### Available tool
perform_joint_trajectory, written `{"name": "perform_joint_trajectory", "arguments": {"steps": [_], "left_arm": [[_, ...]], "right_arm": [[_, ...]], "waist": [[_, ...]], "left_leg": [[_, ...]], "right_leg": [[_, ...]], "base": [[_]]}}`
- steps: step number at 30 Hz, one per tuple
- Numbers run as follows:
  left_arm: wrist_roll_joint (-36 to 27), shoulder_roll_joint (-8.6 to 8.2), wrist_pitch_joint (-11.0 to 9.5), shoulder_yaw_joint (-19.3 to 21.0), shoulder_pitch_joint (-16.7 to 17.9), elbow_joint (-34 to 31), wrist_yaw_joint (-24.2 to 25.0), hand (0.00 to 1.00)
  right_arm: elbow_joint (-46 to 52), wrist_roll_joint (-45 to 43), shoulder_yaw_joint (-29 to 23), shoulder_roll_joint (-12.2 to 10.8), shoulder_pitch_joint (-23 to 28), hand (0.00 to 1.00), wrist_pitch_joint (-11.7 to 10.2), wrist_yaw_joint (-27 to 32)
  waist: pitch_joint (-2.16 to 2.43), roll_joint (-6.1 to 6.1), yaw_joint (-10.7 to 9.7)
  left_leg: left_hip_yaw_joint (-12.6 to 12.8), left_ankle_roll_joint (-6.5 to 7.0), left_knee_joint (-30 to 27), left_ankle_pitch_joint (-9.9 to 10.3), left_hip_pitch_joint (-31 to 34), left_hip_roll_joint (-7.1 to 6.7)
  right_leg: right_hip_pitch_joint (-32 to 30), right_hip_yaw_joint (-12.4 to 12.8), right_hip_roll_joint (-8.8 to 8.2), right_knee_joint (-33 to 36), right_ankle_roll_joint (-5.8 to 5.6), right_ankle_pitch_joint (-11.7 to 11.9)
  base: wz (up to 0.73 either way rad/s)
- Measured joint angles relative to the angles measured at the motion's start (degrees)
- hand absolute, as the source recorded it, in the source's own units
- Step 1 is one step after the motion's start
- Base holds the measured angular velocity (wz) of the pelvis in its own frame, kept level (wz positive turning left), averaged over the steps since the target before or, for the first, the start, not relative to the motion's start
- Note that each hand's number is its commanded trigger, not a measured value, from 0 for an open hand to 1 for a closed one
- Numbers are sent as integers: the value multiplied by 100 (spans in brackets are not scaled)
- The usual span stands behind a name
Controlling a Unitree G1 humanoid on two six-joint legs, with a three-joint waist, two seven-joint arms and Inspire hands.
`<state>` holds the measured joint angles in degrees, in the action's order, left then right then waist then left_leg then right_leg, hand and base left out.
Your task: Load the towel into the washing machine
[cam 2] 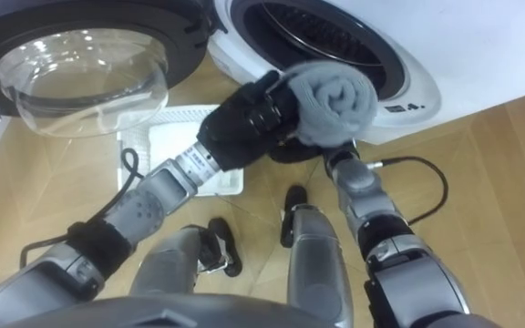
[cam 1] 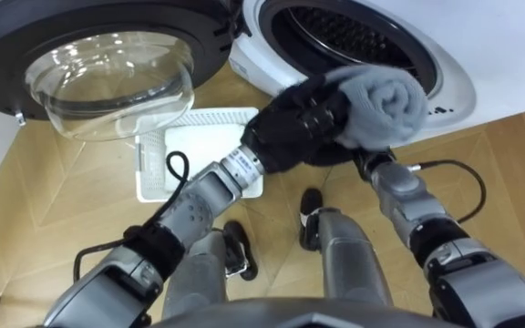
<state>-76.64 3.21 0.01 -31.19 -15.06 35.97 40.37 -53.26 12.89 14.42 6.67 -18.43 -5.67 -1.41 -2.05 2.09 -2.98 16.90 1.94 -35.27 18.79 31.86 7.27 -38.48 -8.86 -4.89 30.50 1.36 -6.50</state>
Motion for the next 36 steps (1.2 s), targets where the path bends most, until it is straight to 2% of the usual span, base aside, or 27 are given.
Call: {"name": "perform_joint_trajectory", "arguments": {"steps": [4,11,13,15,23,31,36], "left_arm": [[-158,1,-47,119,6,1,-142,100],[-341,11,-52,213,98,2,-283,100],[-562,8,-49,220,131,1,-394,100],[-737,4,-49,217,181,1,-476,100],[-952,-33,-47,360,249,1,-892,100],[-1155,-76,-63,407,272,1,-902,100],[-1155,-101,1,401,424,1,-903,100]], "right_arm": [[52,68,-3,-27,-5,0,-76,-13],[51,96,-12,-65,6,0,-77,-8],[51,214,-11,-107,-11,0,-76,-2],[53,255,-8,-135,-12,100,-76,11],[350,167,-3,-197,3,100,-75,433],[417,3,9,-202,75,100,-57,672],[416,7,31,-199,181,100,9,781]], "waist": [[1,-10,5],[-13,-37,6],[-14,-43,11],[-14,-42,15],[-9,-40,25],[-8,-41,19],[-7,-41,27]], "left_leg": [[3,0,-13,-2,-4,-4],[0,11,10,-16,-38,-10],[-1,15,32,-17,-32,-9],[-8,15,38,-17,-24,-2],[-32,4,33,-31,87,1],[18,4,52,-31,47,-5],[22,5,78,-37,50,-3]], "right_leg": [[-10,-51,-26,15,-1,-1],[31,-61,-102,4,3,-14],[28,-76,-102,-11,7,-11],[25,-85,-100,-21,14,-7],[-66,-119,-89,-36,13,0],[-80,-139,-101,14,14,-5],[-71,-151,-106,2,47,9]], "base": [[0],[0],[4],[0],[0],[-2],[0]]}}
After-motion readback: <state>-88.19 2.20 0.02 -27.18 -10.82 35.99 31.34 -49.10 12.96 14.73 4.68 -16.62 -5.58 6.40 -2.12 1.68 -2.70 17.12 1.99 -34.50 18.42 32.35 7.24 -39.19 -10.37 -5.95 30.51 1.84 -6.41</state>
